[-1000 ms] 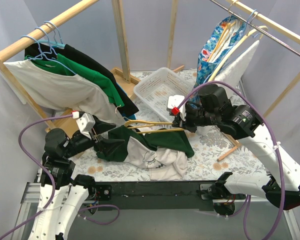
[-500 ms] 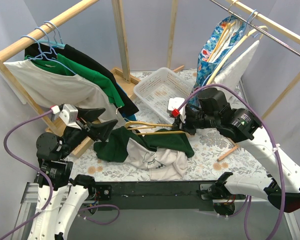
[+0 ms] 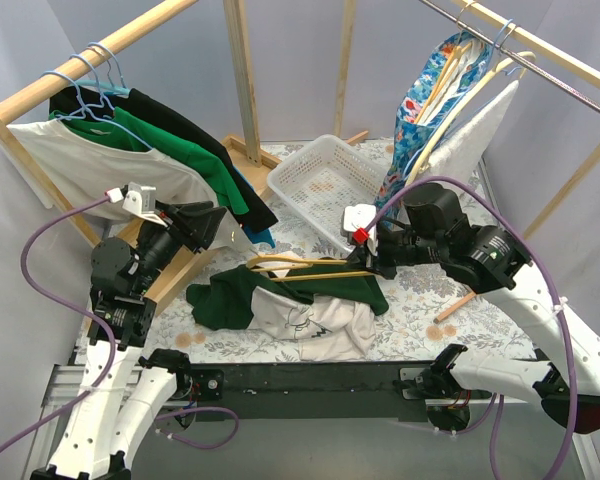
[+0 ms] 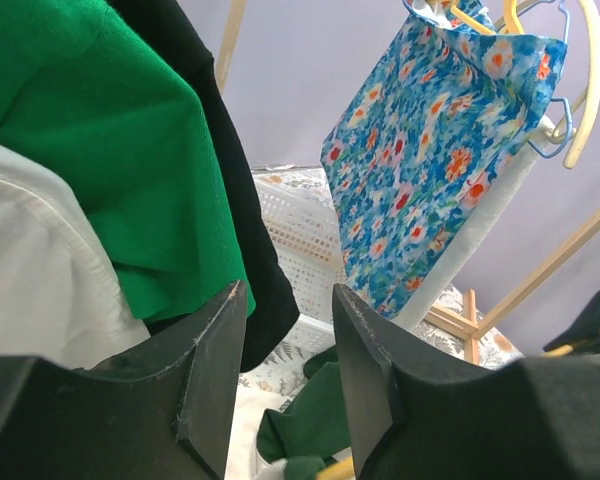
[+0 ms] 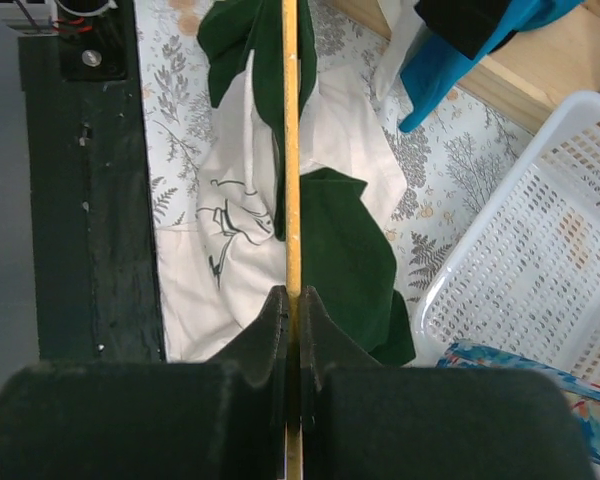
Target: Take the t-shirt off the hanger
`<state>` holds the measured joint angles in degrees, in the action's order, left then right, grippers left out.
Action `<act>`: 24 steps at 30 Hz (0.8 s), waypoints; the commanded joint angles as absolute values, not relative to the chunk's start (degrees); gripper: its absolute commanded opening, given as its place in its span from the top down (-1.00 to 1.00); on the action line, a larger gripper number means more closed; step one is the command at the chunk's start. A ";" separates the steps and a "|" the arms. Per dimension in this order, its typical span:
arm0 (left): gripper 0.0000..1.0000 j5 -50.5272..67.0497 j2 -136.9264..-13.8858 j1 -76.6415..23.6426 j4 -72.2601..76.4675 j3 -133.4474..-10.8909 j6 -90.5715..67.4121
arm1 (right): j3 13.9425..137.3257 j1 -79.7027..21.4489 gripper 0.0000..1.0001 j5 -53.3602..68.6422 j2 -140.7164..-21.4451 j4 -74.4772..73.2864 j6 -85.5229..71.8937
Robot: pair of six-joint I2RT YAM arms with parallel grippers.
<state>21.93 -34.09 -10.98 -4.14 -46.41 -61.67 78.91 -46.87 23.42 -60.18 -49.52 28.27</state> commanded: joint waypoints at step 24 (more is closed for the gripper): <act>0.26 31.72 -38.95 -10.90 -0.35 -41.85 -61.09 | 85.43 -58.27 0.97 27.96 -69.17 -38.86 25.76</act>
<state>26.74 -41.85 -10.98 -1.19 -43.72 -62.61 82.04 -57.98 29.19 -68.45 -47.09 27.81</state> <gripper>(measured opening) 0.372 0.046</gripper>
